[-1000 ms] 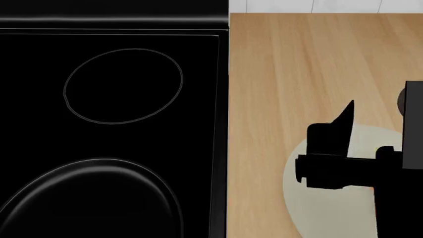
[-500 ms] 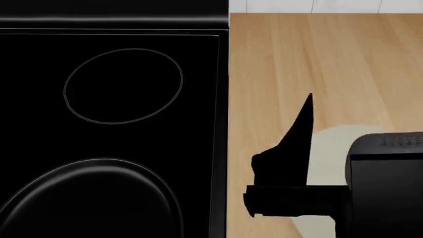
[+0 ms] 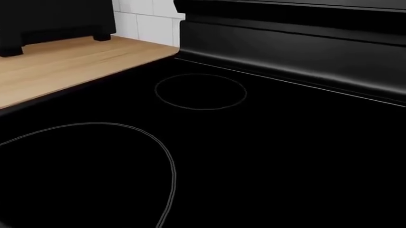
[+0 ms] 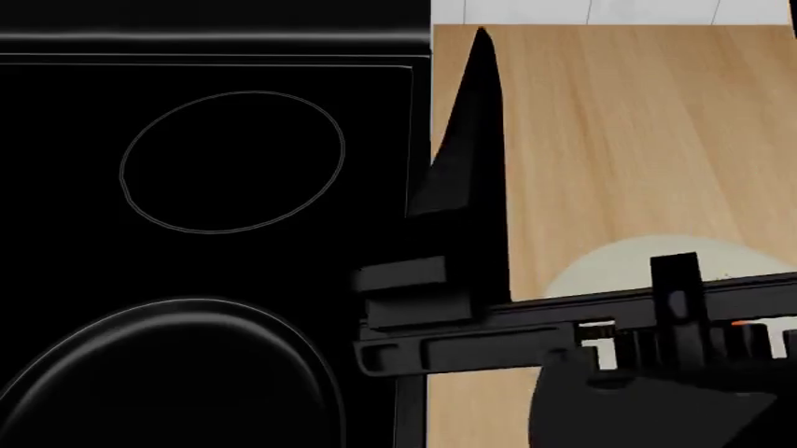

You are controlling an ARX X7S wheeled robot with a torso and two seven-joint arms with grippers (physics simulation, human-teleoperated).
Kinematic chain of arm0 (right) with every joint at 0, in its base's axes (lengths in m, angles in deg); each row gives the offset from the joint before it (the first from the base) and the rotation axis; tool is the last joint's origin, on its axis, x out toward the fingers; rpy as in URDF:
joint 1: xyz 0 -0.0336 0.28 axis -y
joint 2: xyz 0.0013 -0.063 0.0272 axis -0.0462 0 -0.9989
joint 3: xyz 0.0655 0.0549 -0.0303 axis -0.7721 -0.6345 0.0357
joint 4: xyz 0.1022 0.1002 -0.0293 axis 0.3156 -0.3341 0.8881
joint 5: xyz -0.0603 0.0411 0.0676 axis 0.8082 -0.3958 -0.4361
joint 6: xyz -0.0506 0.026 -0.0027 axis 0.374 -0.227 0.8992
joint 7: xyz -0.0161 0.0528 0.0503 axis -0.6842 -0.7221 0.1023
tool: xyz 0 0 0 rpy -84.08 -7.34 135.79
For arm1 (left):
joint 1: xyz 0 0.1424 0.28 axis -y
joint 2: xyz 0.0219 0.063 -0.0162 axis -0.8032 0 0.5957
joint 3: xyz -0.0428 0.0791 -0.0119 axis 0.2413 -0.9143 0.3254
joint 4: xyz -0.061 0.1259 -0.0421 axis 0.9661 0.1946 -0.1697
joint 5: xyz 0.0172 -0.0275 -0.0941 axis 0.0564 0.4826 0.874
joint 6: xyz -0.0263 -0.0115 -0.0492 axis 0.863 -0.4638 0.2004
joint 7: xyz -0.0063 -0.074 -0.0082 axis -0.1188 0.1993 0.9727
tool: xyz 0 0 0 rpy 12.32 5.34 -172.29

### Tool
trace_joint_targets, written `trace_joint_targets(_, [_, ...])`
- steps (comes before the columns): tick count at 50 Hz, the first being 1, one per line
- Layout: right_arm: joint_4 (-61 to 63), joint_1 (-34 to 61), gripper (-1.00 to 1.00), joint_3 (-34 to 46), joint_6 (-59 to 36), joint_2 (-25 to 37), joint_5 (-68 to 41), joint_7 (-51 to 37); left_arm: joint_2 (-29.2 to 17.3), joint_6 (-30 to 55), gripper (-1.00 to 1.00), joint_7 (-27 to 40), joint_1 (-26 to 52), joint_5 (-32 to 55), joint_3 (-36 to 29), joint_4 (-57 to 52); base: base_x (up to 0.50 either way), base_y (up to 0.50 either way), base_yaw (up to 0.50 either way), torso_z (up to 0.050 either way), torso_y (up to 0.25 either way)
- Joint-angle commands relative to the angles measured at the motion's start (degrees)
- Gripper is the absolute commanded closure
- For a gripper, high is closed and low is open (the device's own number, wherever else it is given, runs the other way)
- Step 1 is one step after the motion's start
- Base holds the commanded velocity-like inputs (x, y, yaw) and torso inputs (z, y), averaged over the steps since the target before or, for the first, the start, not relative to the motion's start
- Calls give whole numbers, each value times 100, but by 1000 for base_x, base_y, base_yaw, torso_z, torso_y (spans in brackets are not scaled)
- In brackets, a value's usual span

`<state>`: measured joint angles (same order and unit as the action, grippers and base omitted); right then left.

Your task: Pick the carrot from the pan and place it on the plate.

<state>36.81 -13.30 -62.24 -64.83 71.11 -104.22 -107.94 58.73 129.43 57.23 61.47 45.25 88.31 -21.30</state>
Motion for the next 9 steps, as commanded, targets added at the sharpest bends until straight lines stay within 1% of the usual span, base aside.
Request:
trace_joint_targets(1, [34, 782, -100, -937, -700, -479, -633, 1, 61, -109, -100, -92, -22, -35, 130, 157, 0, 0, 0, 0, 0])
trace_joint_targets(3, [34, 833, -100, -1059, -700, -469, -767, 1, 58, -108, -100, -87, -39, -24, 146, 153, 0, 0, 0, 0, 0])
trace_joint_targets(5, [34, 846, -100, -844, -700, -560, -612, 1, 59, -98, -100, -82, -54, -13, 158, 134, 0, 0, 0, 0, 0])
trace_joint_targets(9, [34, 741, -100, -1008, -700, -578, -769, 1, 71, -140, -100, -73, -73, 15, 158, 177, 0, 0, 0, 0, 0])
